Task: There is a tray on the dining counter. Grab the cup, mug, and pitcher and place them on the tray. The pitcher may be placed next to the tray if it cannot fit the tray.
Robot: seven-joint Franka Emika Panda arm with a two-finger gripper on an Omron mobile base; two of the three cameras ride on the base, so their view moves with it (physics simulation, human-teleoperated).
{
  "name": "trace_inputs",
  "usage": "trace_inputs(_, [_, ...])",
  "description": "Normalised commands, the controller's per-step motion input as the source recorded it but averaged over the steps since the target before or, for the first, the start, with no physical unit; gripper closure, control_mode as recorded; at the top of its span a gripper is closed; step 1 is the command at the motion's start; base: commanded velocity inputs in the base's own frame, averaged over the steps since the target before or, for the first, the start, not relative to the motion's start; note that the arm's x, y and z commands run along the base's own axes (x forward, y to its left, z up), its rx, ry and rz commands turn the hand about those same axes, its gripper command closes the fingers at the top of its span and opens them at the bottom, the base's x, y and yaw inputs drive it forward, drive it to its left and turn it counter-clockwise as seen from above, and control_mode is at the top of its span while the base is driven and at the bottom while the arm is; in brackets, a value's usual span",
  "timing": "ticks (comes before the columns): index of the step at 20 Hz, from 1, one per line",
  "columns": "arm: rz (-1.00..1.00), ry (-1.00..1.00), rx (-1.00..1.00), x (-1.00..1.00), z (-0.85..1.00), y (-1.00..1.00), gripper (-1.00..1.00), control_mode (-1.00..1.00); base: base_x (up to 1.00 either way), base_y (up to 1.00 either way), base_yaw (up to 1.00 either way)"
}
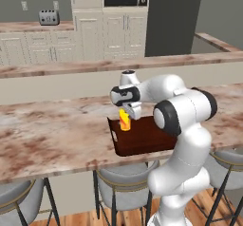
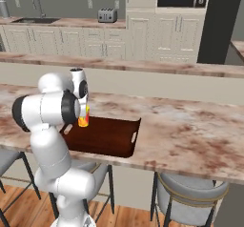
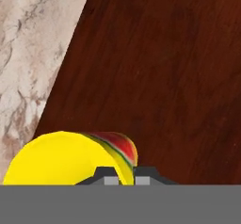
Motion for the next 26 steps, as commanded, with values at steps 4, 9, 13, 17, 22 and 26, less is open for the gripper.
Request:
trace_inputs(4, [0.0, 0.01, 0.0, 0.0, -0.05, 0.0, 1.0, -1.0, 0.0, 0.0, 0.0])
trace_inputs(9, [0.0, 0.0, 0.0, 0.0, 0.0, 0.0, 1.0, -1.0, 0.0, 0.0, 0.0])
trace_inputs(13, [0.0, 0.0, 0.0, 0.0, 0.0, 0.0, 1.0, -1.0, 0.0, 0.0, 0.0])
trace_inputs(17, [0.0, 0.0, 0.0, 0.0, 0.0, 0.0, -1.0, -1.0, 0.0, 0.0, 0.0])
trace_inputs(22, [0.0, 0.0, 0.0, 0.0, 0.0, 0.0, -1.0, -1.0, 0.0, 0.0, 0.0])
trace_inputs(26, [0.0, 0.0, 0.0, 0.0, 0.0, 0.0, -1.0, -1.0, 0.0, 0.0, 0.0])
